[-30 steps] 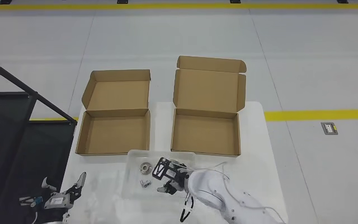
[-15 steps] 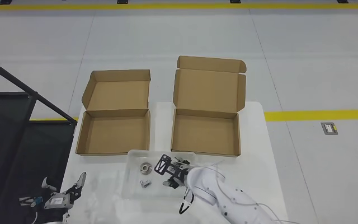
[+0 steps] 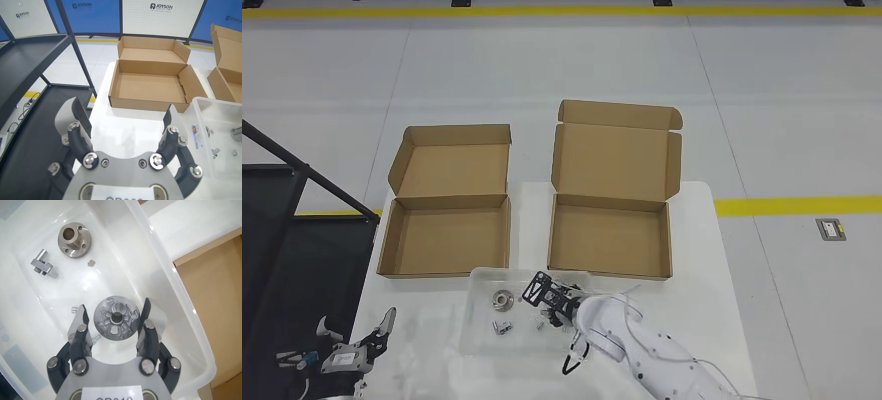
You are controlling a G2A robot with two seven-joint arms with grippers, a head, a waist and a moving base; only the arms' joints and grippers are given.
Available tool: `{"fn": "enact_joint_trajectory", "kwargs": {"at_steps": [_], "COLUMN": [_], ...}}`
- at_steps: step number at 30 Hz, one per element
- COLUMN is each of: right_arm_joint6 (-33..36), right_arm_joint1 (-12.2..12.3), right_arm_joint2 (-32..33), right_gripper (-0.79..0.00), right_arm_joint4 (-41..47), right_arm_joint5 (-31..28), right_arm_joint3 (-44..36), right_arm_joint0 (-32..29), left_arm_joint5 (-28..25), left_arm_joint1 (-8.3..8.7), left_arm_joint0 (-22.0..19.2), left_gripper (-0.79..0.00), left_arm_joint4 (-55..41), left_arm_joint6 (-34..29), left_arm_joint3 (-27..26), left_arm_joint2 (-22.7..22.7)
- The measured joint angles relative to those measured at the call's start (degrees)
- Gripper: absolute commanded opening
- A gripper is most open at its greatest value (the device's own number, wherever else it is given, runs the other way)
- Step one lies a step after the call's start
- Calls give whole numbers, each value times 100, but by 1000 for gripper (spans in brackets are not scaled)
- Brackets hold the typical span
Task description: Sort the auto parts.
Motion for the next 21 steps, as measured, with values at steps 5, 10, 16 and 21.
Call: {"fn": "enact_joint_trajectory", "kwargs": {"at_steps": [5, 10, 16, 21], "right_arm_joint6": [54, -76, -386, -342], "right_arm_joint1": [53, 232, 415, 409], "right_arm_joint2": [202, 787, 1740, 2012], "right_gripper": [-785, -785, -785, -785], "right_arm_joint4": [58, 388, 425, 63], "right_arm_joint5": [-159, -595, -815, -664], "right_arm_joint3": [-532, -1700, -3048, -2880], "right_arm_joint0": [-213, -659, -927, -495], "left_arm_joint5": [0, 0, 0, 0], "left_arm_joint1": [0, 0, 0, 0], "left_arm_joint0": [0, 0, 0, 0], "left_gripper": [0, 0, 0, 0], "left_arm_joint4": [0, 0, 0, 0], "left_arm_joint6": [0, 0, 0, 0], "left_arm_joint3": [0, 0, 0, 0], "left_arm_joint2": [0, 0, 0, 0]}}
